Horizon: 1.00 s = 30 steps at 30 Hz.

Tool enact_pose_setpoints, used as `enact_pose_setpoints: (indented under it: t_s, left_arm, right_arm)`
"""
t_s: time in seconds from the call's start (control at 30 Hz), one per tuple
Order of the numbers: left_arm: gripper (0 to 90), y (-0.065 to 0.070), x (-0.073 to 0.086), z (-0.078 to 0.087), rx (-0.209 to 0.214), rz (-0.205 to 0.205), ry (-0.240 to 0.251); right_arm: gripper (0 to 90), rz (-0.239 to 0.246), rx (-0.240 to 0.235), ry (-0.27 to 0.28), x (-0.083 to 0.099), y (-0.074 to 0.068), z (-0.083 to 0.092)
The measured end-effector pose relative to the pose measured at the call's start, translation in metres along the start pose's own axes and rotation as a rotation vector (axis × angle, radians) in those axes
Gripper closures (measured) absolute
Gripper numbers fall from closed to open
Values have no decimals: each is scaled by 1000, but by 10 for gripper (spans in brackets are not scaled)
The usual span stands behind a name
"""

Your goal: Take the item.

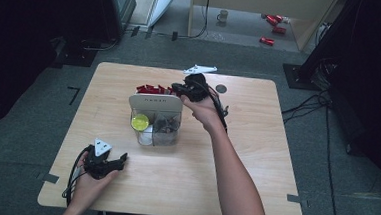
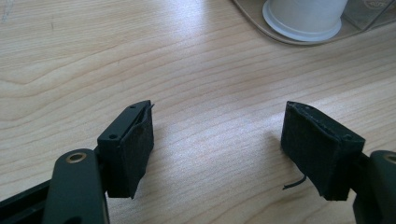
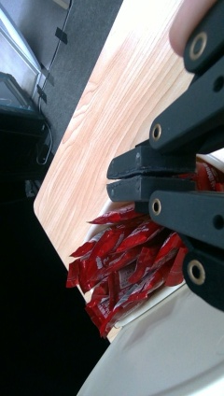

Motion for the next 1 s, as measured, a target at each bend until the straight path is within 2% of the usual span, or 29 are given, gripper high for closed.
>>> enact_pose_setpoints:
  t_s: [0.13,0.23,0.5,0.67,1.0]
  left_arm:
    - [264,0,0,0,1,-1,0]
    - [265,0,0,0,1,-1,0]
    - [265,0,0,0,1,-3,-1]
    - [266,0,0,0,1,-3,-1]
    - [266,0,0,0,0,0,2]
  right_arm:
    - [900,27,17,17,0,-2,0]
    - [900,-16,14,56,-6,-1,6]
    - [900,-6,38,103,-17,8,25]
    - [900,-5,46,113,-18,12,32]
    - [900,-37,46,175,-30,20,56]
Point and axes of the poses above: each handheld gripper's, and its own axes: z roughly backward along the jaws, x roughly out of its underside, y roughly to its right, the point moved 6 cm from there along -z, roughly forward along the jaws, and after that the axes turned 12 degrees about x, right-handed, at the moved point
